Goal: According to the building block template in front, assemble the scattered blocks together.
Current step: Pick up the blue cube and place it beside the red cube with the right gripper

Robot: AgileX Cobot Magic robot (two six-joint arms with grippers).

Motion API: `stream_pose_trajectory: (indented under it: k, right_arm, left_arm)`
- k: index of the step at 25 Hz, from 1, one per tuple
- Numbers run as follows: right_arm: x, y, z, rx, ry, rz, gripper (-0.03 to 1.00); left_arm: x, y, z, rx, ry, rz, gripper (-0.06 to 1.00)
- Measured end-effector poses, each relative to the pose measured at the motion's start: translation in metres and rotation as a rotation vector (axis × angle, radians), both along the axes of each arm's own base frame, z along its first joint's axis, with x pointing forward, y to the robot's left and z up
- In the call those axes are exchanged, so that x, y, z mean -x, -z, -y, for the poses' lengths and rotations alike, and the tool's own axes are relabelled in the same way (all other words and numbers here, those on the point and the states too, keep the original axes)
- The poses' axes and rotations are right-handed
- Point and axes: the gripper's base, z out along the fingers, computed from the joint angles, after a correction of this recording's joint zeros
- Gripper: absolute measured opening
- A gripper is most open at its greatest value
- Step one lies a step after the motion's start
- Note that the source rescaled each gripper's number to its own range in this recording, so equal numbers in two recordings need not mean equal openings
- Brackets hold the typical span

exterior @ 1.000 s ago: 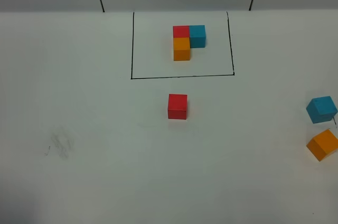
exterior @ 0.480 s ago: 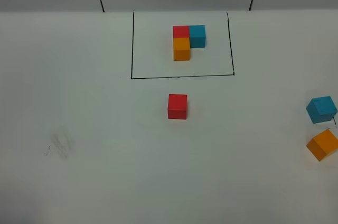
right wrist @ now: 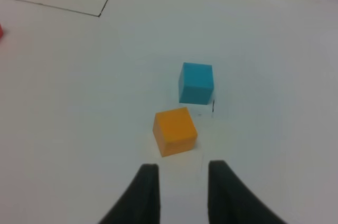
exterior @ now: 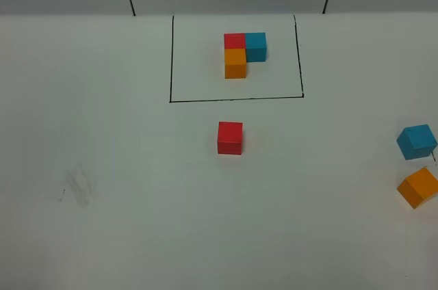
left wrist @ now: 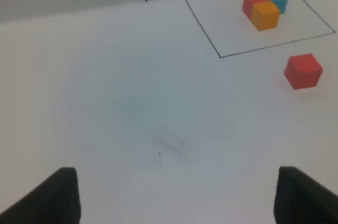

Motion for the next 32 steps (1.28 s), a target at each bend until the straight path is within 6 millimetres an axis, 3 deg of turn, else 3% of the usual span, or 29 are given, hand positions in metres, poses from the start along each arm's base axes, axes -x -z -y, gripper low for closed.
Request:
stream_pose_trajectory:
  k: [9, 32]
  right_arm:
    - [0.000, 0.000, 0.000, 0.000, 0.000, 0.000, 0.00]
    - [0.000, 0.000, 0.000, 0.000, 0.000, 0.000, 0.00]
  left_arm:
    - [-0.016, 0.031, 0.005, 0.006, -0.156, -0.096, 0.68]
    - [-0.017, 0.037, 0.005, 0.037, -0.304, -0.130, 0.67]
